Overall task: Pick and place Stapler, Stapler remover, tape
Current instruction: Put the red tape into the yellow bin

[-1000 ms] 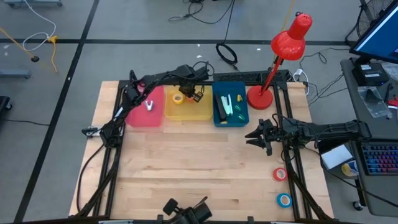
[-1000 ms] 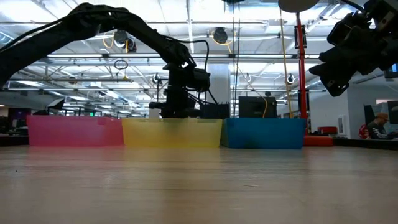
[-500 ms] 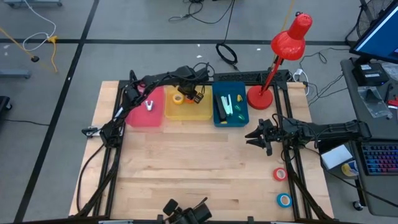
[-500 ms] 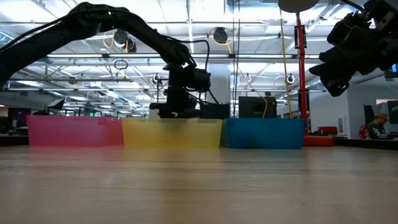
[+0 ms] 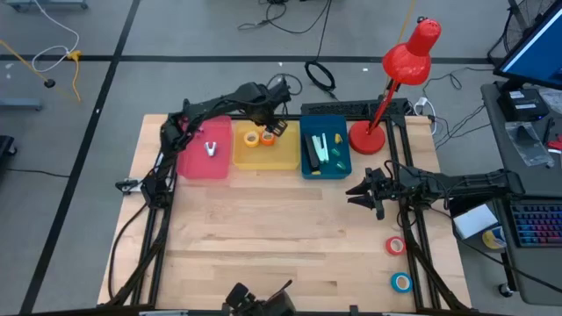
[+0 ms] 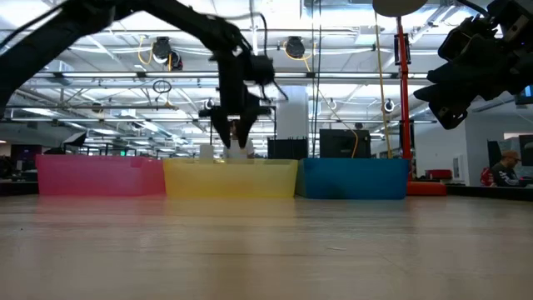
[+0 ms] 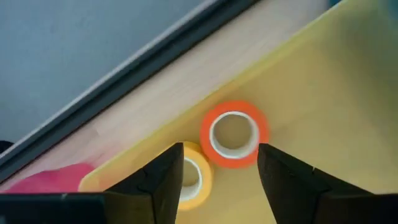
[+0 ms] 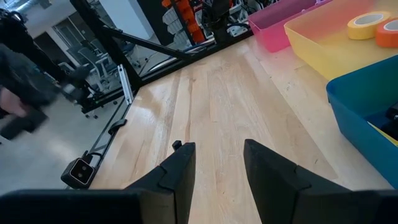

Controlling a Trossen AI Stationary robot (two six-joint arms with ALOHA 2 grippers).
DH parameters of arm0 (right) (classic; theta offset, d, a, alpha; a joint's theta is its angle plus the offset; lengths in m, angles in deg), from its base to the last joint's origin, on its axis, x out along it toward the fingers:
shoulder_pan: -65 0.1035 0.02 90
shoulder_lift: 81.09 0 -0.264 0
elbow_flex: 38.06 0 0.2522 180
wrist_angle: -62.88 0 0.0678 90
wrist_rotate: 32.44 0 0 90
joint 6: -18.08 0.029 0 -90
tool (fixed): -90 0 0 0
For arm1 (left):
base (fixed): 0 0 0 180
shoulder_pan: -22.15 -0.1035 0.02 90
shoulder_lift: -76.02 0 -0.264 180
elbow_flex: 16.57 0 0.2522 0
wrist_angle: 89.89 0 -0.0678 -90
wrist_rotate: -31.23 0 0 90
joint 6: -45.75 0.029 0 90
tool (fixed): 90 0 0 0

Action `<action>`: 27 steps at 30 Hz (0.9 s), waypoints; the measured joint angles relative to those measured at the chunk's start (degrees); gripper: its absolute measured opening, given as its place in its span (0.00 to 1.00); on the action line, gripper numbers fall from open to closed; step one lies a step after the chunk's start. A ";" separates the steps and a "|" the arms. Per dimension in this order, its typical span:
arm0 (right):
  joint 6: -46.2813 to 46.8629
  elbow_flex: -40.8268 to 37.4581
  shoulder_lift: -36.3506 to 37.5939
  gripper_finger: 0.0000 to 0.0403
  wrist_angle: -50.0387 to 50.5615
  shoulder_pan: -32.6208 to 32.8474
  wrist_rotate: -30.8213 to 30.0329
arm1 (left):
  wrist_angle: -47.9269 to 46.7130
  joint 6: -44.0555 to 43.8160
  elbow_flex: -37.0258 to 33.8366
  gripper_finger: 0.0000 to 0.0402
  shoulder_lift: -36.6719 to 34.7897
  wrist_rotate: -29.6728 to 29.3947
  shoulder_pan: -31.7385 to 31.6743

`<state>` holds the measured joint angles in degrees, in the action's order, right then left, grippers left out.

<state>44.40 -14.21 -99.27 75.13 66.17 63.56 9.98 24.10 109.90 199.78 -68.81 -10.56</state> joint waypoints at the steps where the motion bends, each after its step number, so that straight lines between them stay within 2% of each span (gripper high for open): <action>1: 0.00 0.00 0.00 0.32 -0.01 0.00 0.00 | 0.06 -0.64 0.00 0.52 -1.38 0.49 0.16; 8: 0.02 0.00 0.02 0.32 -0.89 0.00 0.00 | 0.68 -6.95 0.04 0.51 -12.91 4.27 3.59; 19: 0.02 0.00 0.02 0.32 -8.24 0.00 0.02 | 0.12 -8.93 0.09 0.51 -27.40 4.41 18.25; 23: -0.16 0.00 0.02 0.32 -10.02 0.00 0.74 | 0.13 -11.84 0.11 0.51 -30.25 1.06 24.67; 27: -1.70 0.00 -0.01 0.32 -10.27 0.04 4.97 | -0.42 -13.26 0.11 0.51 -30.92 -3.95 30.57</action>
<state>42.71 -14.21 -99.28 64.86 66.21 68.53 9.56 10.84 110.01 168.86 -72.76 20.01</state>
